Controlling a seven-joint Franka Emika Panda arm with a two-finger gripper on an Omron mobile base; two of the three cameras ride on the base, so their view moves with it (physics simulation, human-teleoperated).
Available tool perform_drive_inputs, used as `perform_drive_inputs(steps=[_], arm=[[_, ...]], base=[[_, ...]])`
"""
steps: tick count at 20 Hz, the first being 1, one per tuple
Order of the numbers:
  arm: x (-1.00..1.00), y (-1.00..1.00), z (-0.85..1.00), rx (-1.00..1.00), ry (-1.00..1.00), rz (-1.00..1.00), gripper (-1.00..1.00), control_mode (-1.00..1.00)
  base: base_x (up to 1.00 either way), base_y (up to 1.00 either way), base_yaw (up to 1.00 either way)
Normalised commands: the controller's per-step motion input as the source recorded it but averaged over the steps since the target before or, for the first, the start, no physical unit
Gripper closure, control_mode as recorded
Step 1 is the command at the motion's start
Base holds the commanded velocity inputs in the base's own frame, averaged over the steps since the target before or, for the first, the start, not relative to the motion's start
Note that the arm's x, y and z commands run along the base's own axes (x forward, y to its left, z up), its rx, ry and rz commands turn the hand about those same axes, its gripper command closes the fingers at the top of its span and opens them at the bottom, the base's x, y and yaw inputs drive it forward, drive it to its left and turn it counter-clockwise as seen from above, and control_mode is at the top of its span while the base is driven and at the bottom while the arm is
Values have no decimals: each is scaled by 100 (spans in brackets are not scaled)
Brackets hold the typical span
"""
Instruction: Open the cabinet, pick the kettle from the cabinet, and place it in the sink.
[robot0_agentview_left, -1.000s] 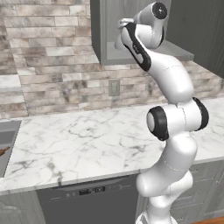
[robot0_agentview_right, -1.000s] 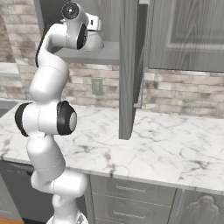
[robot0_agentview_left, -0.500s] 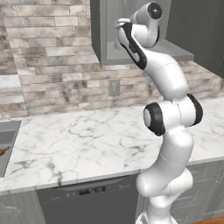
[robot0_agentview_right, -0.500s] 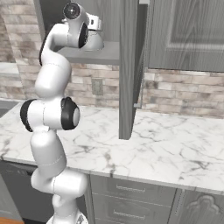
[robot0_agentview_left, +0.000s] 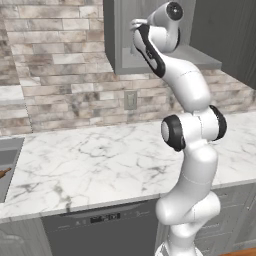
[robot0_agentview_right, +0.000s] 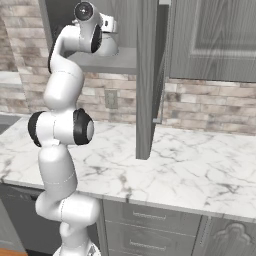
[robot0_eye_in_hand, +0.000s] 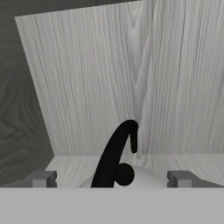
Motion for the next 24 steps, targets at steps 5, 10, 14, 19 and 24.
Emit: perform_drive_inputs(steps=[5,10,14,19,24], arm=[[19,0,-1,0,0,0,-100,-100],[6,1,-9,0,0,-1,100,-100],[5,3,-12,0,0,-2,100,-100],[1,1,-14,0,0,-2,100,-100],[-7,1,-16,3,0,0,100,-100]], base=[[0,0,0],[0,0,0],[0,0,0],[0,0,0],[0,0,0]])
